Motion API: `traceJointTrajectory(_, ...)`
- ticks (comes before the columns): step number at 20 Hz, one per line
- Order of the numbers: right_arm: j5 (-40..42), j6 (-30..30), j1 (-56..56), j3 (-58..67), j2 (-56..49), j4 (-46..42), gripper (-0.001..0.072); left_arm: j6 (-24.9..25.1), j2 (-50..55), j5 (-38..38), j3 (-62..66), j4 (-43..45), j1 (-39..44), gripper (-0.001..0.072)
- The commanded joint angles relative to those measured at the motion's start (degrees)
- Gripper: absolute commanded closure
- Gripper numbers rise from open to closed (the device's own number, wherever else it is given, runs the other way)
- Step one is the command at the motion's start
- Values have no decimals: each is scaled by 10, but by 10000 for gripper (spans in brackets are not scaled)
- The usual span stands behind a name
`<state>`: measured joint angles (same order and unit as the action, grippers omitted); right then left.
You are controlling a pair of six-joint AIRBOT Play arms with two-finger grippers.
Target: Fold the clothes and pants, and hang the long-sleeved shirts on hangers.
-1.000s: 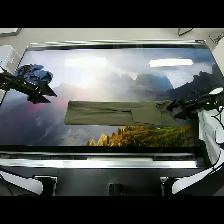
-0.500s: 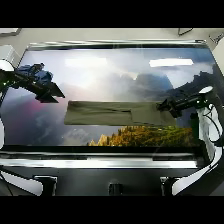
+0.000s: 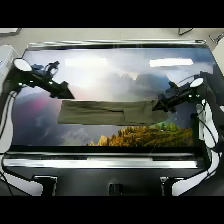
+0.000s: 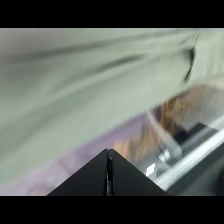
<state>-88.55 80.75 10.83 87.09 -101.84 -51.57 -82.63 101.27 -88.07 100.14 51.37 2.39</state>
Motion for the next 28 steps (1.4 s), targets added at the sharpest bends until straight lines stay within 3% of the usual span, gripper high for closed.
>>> traceJointTrajectory(1,-13,43,-46,0,89,-1,663,1,2,155,-46,0,95,666)
traceJointTrajectory(4,-18,87,-81,0,167,-2,663,1,14,227,-102,0,179,682)
traceJointTrajectory(7,-18,131,-105,0,231,-2,663,-42,38,285,-140,-17,241,682)
traceJointTrajectory(10,-17,166,-122,0,285,0,663,-70,75,343,-143,-90,292,683)
traceJointTrajectory(15,-17,187,-125,0,335,3,663,-74,117,453,-142,-315,402,682)
traceJointTrajectory(18,-24,185,-125,0,336,1,663,-73,115,515,-141,-338,421,684)
traceJointTrajectory(21,-21,160,-129,0,315,17,663,-21,104,471,-141,-272,364,686)
traceJointTrajectory(25,21,129,-182,0,265,59,663,-19,41,323,-141,-30,227,687)
traceJointTrajectory(28,91,129,-247,0,201,65,663,-29,-43,290,-141,51,120,687)
